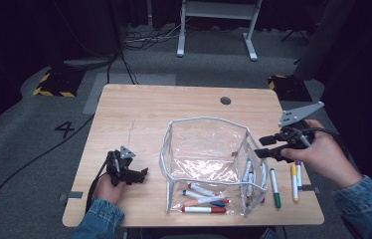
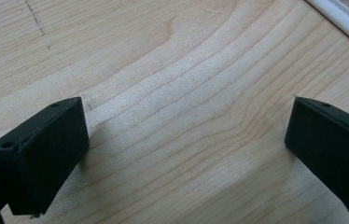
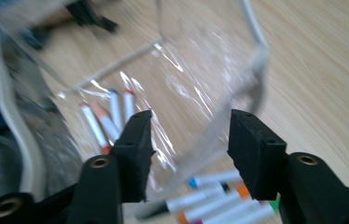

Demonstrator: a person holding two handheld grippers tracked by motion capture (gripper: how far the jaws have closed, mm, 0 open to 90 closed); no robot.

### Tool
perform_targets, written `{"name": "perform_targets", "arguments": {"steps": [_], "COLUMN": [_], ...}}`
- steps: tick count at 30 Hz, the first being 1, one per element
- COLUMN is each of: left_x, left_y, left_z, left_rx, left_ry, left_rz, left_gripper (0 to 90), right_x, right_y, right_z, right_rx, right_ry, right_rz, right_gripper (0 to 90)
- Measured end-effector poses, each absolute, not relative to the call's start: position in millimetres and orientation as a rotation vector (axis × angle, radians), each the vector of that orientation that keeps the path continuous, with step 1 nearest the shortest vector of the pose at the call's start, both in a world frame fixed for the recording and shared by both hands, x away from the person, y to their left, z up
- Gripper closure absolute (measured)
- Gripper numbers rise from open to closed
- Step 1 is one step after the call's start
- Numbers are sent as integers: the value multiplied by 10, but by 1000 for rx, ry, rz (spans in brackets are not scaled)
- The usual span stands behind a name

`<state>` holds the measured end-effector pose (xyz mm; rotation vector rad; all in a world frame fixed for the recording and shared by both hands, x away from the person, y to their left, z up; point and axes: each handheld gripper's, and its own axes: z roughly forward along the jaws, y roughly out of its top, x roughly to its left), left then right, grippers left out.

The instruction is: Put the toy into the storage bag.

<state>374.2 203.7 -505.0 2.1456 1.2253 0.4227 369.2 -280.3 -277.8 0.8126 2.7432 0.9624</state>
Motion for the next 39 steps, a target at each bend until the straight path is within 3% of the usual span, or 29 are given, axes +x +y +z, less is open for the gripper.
{"name": "perform_targets", "arguments": {"steps": [4, 10, 20, 33, 39], "left_x": [3743, 3742, 3743, 3743, 3742], "left_y": [2039, 2036, 2039, 2039, 2036], "left_z": [-5050, -5050, -5050, -5051, -5050], "left_rx": [2149, 2145, 2149, 2148, 2145], "left_ry": [1222, 1226, 1222, 1222, 1226], "left_rz": [424, 423, 424, 423, 422], "left_gripper": [0, 0, 0, 0, 0], "right_x": [3689, 3692, 3767, 3634, 3586], "right_y": [-3111, -3466, -3871, -3741, -3603], "right_z": [-2925, -3123, -3487, -4182, -4436], "right_rx": [969, 1234, 1426, 1622, 1732], "right_ry": [2649, 2546, 2416, 2483, 2492], "right_rz": [901, 934, 824, 727, 635], "right_gripper": [444, 541, 553, 580, 643]}}
